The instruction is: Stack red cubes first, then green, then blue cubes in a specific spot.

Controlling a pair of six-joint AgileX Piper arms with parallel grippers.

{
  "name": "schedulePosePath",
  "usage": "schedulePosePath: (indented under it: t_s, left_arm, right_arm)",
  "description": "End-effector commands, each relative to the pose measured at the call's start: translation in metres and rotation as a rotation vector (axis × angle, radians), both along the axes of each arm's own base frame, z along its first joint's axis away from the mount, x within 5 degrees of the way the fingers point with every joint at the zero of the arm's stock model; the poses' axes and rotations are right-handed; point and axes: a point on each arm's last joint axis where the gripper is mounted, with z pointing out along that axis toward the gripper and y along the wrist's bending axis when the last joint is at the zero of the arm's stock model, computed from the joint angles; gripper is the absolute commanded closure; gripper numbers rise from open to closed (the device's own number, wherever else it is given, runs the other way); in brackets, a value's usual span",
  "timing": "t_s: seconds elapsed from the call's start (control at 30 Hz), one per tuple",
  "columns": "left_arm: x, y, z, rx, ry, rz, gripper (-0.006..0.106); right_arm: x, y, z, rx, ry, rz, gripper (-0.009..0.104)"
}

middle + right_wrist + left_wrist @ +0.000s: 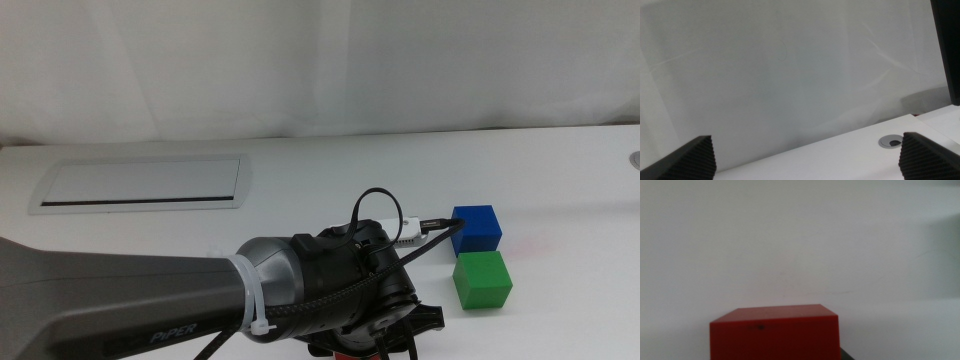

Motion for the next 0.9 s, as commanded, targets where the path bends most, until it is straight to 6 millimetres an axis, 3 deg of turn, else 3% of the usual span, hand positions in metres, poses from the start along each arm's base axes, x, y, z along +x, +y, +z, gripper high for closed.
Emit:
schedulePosePath:
  t_s: [0.0,0.07,0.13,0.33,0.5,0.6,0.73,0.87]
  left_arm:
    - [-0.003,-0.003,-0.004,-0.008,0.012,-0.001,0.097]
    - [-0.002,-0.003,-0.004,-0.012,0.009,-0.002,0.032]
    - [-0.001,-0.003,-0.003,-0.007,-0.002,-0.01,0.01]
    - [0.008,-0.005,0.016,-0.017,-0.049,-0.107,0.008]
    - [0.036,0.01,0.082,-0.069,-0.24,-0.228,0.008]
    - [0.06,0.039,0.119,-0.121,-0.355,-0.233,0.008]
    - [0.083,0.098,0.162,-0.121,-0.471,-0.214,0.008]
    - [0.093,0.161,0.193,-0.078,-0.535,-0.124,0.008]
  right_arm:
    - [0.001,0.0,-0.005,-0.005,0.015,0.0,-0.008]
    - [0.001,0.0,-0.005,-0.005,0.015,0.0,-0.008]
    - [0.001,0.0,-0.005,-0.005,0.015,0.0,-0.008]
    - [0.001,0.0,-0.005,-0.005,0.015,0.0,-0.008]
    - [0.0,-0.001,-0.003,0.002,-0.011,-0.008,-0.008]
    - [0.0,-0.001,-0.003,0.013,-0.007,-0.006,-0.008]
    - [0.0,0.0,-0.004,0.025,0.015,0.003,-0.008]
    - [0.0,0.001,0.004,0.032,0.033,0.017,-0.008]
